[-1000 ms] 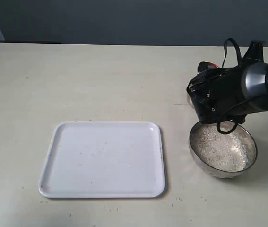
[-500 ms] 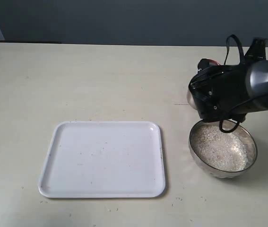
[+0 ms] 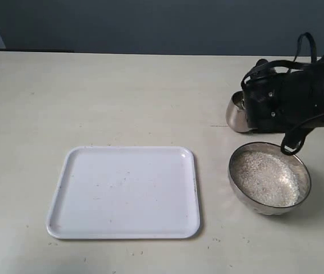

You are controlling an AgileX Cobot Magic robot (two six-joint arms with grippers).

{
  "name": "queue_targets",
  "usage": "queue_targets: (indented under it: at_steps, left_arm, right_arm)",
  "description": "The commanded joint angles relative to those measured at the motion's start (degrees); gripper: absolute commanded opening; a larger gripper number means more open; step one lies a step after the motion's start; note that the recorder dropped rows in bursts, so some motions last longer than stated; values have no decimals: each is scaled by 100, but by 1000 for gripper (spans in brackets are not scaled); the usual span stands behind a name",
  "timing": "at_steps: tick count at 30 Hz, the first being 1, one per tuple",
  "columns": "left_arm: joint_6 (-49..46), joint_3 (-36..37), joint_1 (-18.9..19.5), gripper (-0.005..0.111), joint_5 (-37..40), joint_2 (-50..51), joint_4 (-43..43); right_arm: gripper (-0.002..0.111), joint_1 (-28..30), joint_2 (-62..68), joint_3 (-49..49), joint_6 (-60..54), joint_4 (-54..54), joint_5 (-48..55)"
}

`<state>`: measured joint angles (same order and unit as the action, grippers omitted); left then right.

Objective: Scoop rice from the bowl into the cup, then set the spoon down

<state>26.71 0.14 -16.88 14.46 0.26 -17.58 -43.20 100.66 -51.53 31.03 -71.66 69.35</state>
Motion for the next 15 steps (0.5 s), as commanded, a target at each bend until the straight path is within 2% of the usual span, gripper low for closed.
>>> queue_targets:
  at_steps: [1, 9, 15]
  left_arm:
    - [15, -14, -36, 1, -74, -26, -5]
    - [15, -14, -36, 1, -74, -26, -5]
    - [15, -14, -36, 1, -74, -26, -5]
  right_arm:
    - [-1, -15, -191, -178, -341, 629, 61]
    - [-1, -24, -264, -199, -1022, 1532, 61]
    - [-1, -24, -264, -199, -1174, 1695, 61]
